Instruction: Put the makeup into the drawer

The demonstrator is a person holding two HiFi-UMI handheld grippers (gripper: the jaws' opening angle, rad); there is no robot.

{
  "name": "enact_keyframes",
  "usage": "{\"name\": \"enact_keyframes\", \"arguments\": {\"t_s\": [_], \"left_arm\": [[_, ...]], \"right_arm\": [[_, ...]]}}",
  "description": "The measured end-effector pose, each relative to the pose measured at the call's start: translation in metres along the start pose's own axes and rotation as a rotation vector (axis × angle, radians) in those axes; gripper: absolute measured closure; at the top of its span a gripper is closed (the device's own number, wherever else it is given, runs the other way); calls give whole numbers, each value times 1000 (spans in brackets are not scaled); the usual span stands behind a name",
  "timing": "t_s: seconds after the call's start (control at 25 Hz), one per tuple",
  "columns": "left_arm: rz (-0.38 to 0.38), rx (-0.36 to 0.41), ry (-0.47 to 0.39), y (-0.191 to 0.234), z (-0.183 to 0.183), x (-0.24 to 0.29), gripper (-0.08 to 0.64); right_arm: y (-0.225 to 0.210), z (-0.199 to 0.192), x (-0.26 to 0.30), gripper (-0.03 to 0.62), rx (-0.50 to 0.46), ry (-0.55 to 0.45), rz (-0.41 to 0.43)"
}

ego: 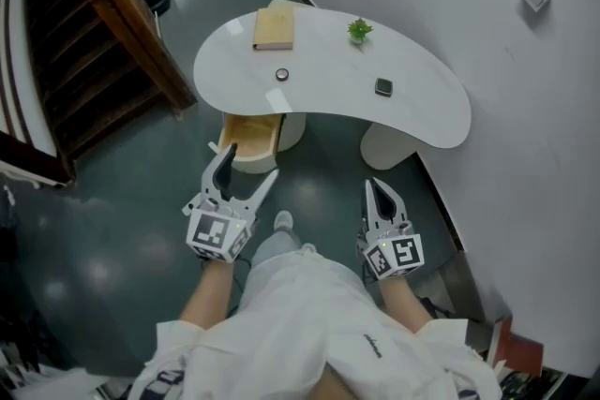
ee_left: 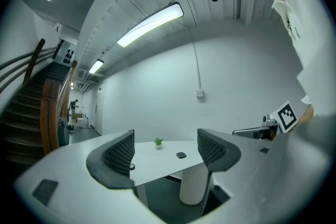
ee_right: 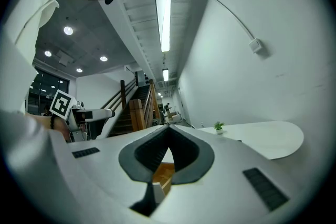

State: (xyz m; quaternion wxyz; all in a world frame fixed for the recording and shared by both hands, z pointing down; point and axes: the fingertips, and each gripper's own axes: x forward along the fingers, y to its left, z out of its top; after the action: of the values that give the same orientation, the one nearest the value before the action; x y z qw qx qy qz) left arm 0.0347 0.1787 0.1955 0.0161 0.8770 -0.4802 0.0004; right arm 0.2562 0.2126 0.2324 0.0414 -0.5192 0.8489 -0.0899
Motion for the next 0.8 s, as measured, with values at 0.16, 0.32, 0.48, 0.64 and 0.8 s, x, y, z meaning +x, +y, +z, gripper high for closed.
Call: {"name": "enact_keyframes", "arguments": {"t_s": [0.16,0.32,0.48,0.64,0.8], "left_arm": [[6,-27,7,14,-7,20,198],[-12,-26,4,30,-13,50,196],[-28,-25,10,59,-17,86,196],[-41,-28,14,95,-20,124,198],[-56,-38,34,129,-28,163,198]], "right_arm": [[-8,0,19,575,-9,5,4],[-22,-2,44,575,-18,11,-8],[-31,-4,86,575,-17,16,-11],[-40,-4,137,575,-19,31,-7],[-49,0,187,575,-23,35,-6]]}}
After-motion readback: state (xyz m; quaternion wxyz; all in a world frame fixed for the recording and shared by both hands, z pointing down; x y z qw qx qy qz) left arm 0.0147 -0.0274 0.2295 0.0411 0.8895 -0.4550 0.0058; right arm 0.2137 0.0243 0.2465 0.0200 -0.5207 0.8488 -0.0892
